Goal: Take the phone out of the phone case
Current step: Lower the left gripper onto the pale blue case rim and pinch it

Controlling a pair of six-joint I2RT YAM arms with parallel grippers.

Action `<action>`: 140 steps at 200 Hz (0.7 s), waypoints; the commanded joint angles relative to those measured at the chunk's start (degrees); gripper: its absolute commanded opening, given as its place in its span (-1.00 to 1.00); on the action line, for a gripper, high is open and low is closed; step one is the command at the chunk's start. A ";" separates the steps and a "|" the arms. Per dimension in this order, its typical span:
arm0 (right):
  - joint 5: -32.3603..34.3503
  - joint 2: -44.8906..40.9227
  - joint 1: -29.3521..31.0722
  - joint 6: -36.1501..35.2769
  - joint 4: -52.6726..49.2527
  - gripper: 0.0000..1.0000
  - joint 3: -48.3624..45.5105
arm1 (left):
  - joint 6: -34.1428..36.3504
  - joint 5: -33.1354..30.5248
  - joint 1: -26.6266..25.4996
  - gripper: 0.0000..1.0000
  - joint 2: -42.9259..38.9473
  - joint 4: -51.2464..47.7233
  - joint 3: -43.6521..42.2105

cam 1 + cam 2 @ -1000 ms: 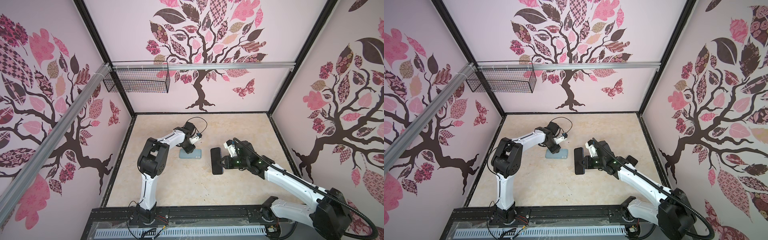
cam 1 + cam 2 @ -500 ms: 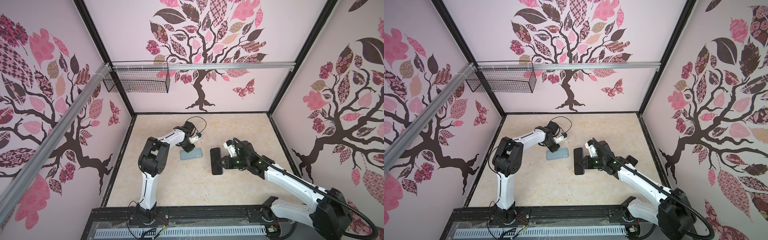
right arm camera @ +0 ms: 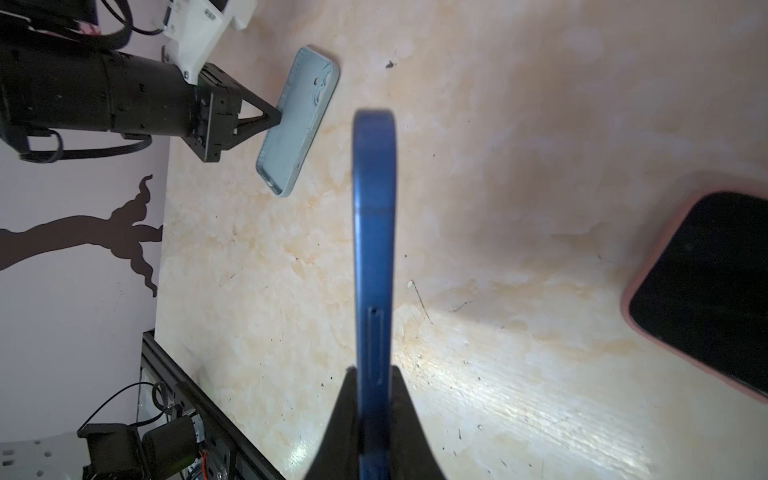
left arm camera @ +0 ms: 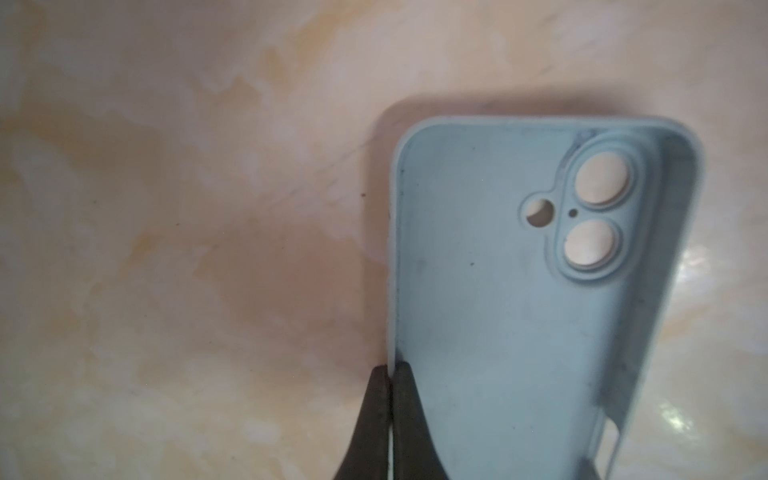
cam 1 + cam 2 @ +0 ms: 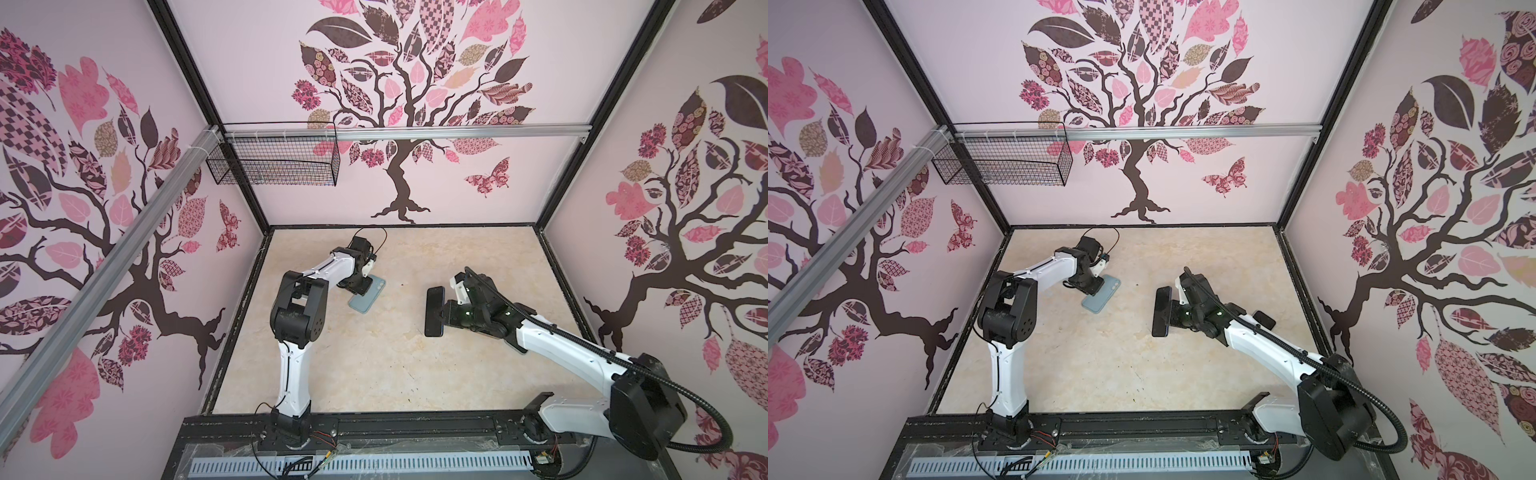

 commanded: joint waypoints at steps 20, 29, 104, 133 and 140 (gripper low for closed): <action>-6.36 6.83 -0.14 -0.66 5.70 -1.00 5.22 | -11.87 0.31 0.86 -1.00 0.54 -0.29 4.16; -8.09 8.49 -0.15 0.48 6.56 -1.00 5.64 | -13.87 0.85 0.95 -1.00 0.70 -0.65 4.64; -14.33 17.16 -0.19 2.93 8.21 -1.00 9.62 | -22.93 6.42 1.06 -1.00 3.57 -3.86 8.13; -17.29 21.92 0.52 5.55 10.44 -1.00 11.26 | -23.75 7.87 2.41 -1.00 3.48 -3.33 7.47; -17.66 22.89 0.85 6.67 11.68 -1.00 11.62 | -23.98 8.39 2.71 -1.00 3.58 -3.31 7.59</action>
